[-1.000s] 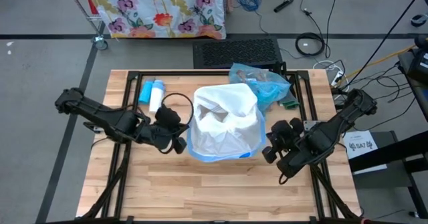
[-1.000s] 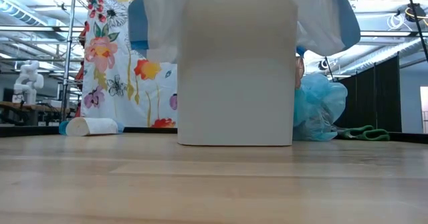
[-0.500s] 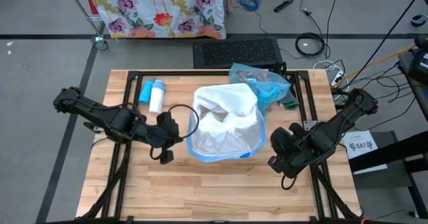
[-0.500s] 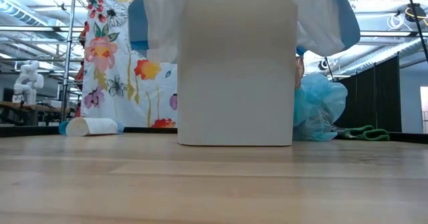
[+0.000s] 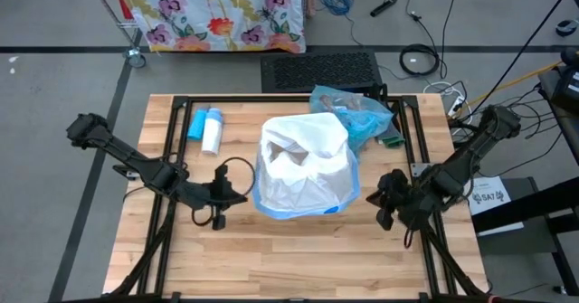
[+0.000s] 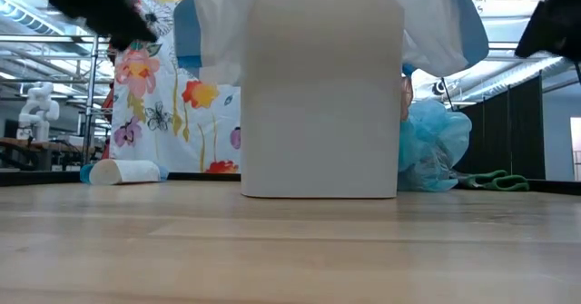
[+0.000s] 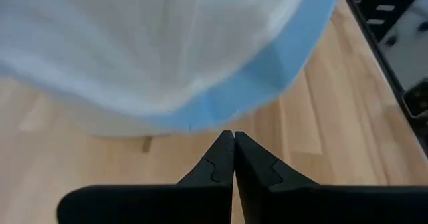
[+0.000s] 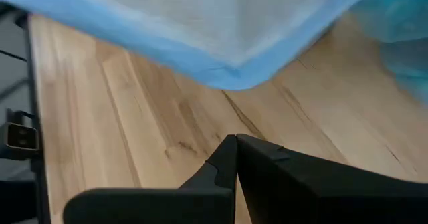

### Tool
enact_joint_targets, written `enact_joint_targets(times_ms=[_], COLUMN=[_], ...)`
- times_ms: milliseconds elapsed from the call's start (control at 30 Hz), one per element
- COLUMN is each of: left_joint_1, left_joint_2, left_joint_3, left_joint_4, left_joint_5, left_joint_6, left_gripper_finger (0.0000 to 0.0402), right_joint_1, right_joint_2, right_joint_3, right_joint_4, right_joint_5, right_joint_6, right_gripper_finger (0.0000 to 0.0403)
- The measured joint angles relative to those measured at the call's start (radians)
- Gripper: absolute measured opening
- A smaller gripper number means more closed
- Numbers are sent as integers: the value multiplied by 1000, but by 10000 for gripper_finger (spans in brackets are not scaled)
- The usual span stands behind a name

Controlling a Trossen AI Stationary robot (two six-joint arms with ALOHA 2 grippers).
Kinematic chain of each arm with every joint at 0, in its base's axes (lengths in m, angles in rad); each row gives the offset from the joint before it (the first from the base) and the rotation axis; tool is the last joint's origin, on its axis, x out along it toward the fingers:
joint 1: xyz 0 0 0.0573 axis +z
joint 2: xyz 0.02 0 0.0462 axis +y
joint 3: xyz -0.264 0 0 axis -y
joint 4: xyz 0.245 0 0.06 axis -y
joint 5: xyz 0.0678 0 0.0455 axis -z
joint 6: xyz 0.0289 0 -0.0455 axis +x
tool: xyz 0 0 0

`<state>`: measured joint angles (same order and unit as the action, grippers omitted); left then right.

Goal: Place trash/remove bag and relplace
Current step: Return to Home Position

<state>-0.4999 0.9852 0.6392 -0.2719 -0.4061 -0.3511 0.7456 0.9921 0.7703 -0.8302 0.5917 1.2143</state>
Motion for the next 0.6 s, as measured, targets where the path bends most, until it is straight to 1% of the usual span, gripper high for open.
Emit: enact_joint_targets(times_ms=[167, 233, 333, 467, 500, 600], left_joint_1=[32, 51, 94, 179, 204, 302], left_joint_2=[-122, -173, -253, -322, -327, -333], left_joint_3=[-229, -306, -432, -608, -632, -630], left_joint_4=[237, 354, 531, 770, 802, 814], left_joint_5=[10, 33, 104, 239, 269, 372], left_joint_6=[3, 49, 120, 126, 134, 234], left_gripper_finger=[8, 8, 8, 8, 8, 8], right_joint_1=[-52, -76, -120, -198, -216, -278], right_joint_2=[-220, -300, -397, -506, -531, -606], right_joint_3=[-207, -275, -370, -506, -538, -628], right_joint_4=[193, 282, 397, 540, 581, 687], right_joint_5=[-6, -8, -10, -22, -31, -116], right_joint_6=[-114, -189, -337, -466, -488, -548], right_gripper_finger=[0, 0, 0, 0, 0, 0])
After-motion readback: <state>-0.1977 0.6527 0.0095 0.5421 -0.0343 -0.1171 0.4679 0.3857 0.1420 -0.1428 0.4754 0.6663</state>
